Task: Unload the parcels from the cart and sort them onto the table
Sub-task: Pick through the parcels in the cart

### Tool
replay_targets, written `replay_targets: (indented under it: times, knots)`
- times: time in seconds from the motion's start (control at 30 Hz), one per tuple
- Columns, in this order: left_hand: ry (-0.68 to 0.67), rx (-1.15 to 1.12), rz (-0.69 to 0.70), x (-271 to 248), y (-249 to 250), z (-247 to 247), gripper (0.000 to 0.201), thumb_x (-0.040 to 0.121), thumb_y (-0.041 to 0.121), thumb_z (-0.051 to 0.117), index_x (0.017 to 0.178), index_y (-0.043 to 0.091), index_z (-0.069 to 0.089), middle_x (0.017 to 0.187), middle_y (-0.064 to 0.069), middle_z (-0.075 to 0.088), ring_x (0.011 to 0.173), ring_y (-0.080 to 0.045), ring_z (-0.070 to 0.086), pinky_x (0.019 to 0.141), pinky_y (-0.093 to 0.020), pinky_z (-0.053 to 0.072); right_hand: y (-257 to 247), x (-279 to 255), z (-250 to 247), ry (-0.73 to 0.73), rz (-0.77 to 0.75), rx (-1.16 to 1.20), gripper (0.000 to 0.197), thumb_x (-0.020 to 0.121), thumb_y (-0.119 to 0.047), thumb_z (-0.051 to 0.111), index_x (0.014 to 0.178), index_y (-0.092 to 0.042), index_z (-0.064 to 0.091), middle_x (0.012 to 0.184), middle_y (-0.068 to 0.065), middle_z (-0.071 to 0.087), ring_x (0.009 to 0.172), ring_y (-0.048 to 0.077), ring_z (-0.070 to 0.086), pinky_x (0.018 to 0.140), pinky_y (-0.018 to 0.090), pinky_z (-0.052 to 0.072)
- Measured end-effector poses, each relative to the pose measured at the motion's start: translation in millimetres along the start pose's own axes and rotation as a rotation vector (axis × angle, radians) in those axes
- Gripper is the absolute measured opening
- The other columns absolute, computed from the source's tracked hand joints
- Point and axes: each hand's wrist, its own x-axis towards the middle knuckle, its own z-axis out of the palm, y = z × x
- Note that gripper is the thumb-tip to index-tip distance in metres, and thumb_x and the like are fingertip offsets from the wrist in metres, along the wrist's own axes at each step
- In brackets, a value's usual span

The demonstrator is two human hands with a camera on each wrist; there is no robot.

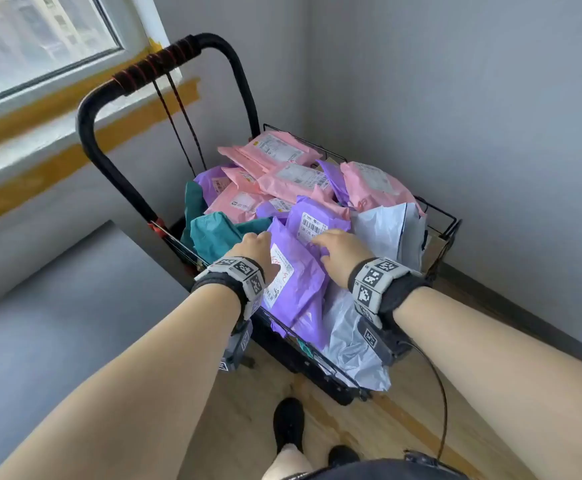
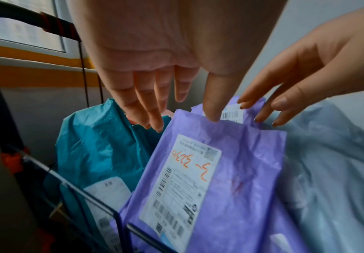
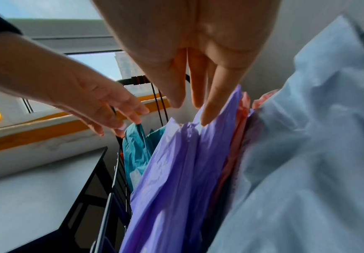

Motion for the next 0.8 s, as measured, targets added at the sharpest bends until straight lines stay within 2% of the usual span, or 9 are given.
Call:
replay_targets:
  times: [0.1,0.27,0.33,0.4,0.47,0.53,0.63,0.73,0.8]
  knots:
    - [0.011,0.065,0.098,25.3,-7.9,-4.2,0.057,0.085,0.019,0.061,0.136,0.012,0.035,0.143,-0.009,0.031,0.114,-0.032,0.055,0.084,-0.039,0.048,-7.9,23.0,8.2,-0.053,0.024,-0.015,0.049,0.085,0.005,0.044,0.132,-0.011,0.050,0.137,0.007,0.045,0.123,0.024,0.049,0.101,0.036,0.040]
    - [-0.084,0.107,0.272,59.7,-14.1,-1.6,0.072,0.085,0.007,0.057,0.146,0.030,0.028,0.158,-0.002,0.001,0.119,-0.025,0.054,0.089,-0.035,0.048,-13.7,42.3,22.3,-0.089,0.085,-0.136,0.041,0.083,0.004,0.047,0.120,-0.013,0.051,0.130,0.005,0.046,0.118,0.024,0.052,0.093,0.044,0.048]
    - [-0.125,0.116,0.291,68.3,-17.0,1.0,0.067,0.085,0.005,0.056,0.143,0.029,0.033,0.158,-0.001,0.004,0.117,-0.025,0.056,0.090,-0.036,0.050,-13.0,45.2,26.1,-0.082,0.121,-0.160,0.039,0.087,0.001,0.045,0.122,-0.015,0.050,0.131,0.005,0.046,0.119,0.025,0.052,0.091,0.043,0.048]
    - [-0.117,0.100,0.281,73.9,-19.4,3.1,0.053,0.083,0.006,0.057,0.132,0.023,0.046,0.153,-0.002,0.016,0.107,-0.027,0.060,0.086,-0.040,0.052,-14.5,46.5,27.5,-0.078,0.140,-0.165,0.034,0.090,-0.002,0.042,0.121,-0.013,0.052,0.129,0.007,0.048,0.116,0.027,0.053,0.090,0.042,0.048]
    - [-0.077,0.088,0.254,77.2,-22.1,3.0,0.036,0.082,0.006,0.060,0.115,0.017,0.053,0.141,-0.004,0.031,0.099,-0.028,0.062,0.082,-0.042,0.053,-16.2,46.0,28.6,-0.080,0.154,-0.153,0.032,0.091,-0.002,0.040,0.119,-0.011,0.053,0.127,0.010,0.048,0.113,0.030,0.054,0.089,0.041,0.048]
    - [-0.059,0.094,0.220,79.2,-23.8,1.3,0.029,0.081,0.007,0.063,0.108,0.014,0.054,0.125,-0.007,0.040,0.094,-0.028,0.061,0.080,-0.044,0.054,-17.3,44.4,28.5,-0.069,0.178,-0.123,0.031,0.090,-0.001,0.042,0.118,-0.009,0.053,0.127,0.011,0.046,0.111,0.031,0.055,0.088,0.039,0.046]
    - [-0.086,0.123,0.211,78.3,-25.8,0.0,0.036,0.082,0.010,0.061,0.116,0.020,0.053,0.118,-0.007,0.044,0.096,-0.031,0.059,0.079,-0.042,0.053,-18.1,40.7,26.9,-0.032,0.204,-0.091,0.031,0.090,-0.013,0.049,0.120,-0.008,0.052,0.131,0.013,0.042,0.113,0.032,0.054,0.092,0.039,0.045]
    - [-0.128,0.213,0.189,70.6,-26.3,-1.1,0.033,0.087,0.018,0.056,0.119,0.024,0.056,0.128,-0.008,0.045,0.108,-0.031,0.055,0.086,-0.037,0.049,-18.6,34.6,25.7,-0.063,0.218,-0.119,0.039,0.088,-0.022,0.056,0.125,-0.009,0.051,0.132,0.013,0.042,0.115,0.032,0.053,0.093,0.037,0.044]
    - [-0.091,0.249,0.181,61.9,-23.7,-3.5,0.027,0.089,0.019,0.054,0.116,0.023,0.058,0.131,-0.008,0.045,0.111,-0.030,0.054,0.088,-0.036,0.048,-19.3,27.4,24.0,-0.040,0.200,-0.142,0.034,0.088,-0.024,0.057,0.117,-0.008,0.056,0.128,0.013,0.046,0.111,0.031,0.055,0.090,0.036,0.044]
